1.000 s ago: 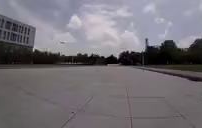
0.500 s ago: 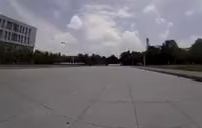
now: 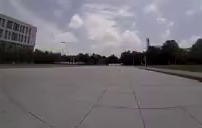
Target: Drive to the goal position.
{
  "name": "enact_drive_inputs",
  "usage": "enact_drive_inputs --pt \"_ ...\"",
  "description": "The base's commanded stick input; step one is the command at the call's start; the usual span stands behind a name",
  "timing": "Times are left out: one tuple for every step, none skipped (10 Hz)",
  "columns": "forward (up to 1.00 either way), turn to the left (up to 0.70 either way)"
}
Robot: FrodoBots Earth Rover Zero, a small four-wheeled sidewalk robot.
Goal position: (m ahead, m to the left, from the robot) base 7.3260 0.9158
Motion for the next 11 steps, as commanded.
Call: enact_drive_inputs --pt "0.5 -0.02" --pt "0.5 -0.02" --pt "0.5 -0.02" --pt "0.5 -0.02" --pt "0.5 -0.02" --pt "0.5 -0.02" --pt "0.5 -0.02" --pt "0.5 -0.02" --pt "0.5 -0.02" --pt "0.5 -0.02" --pt "0.5 -0.02"
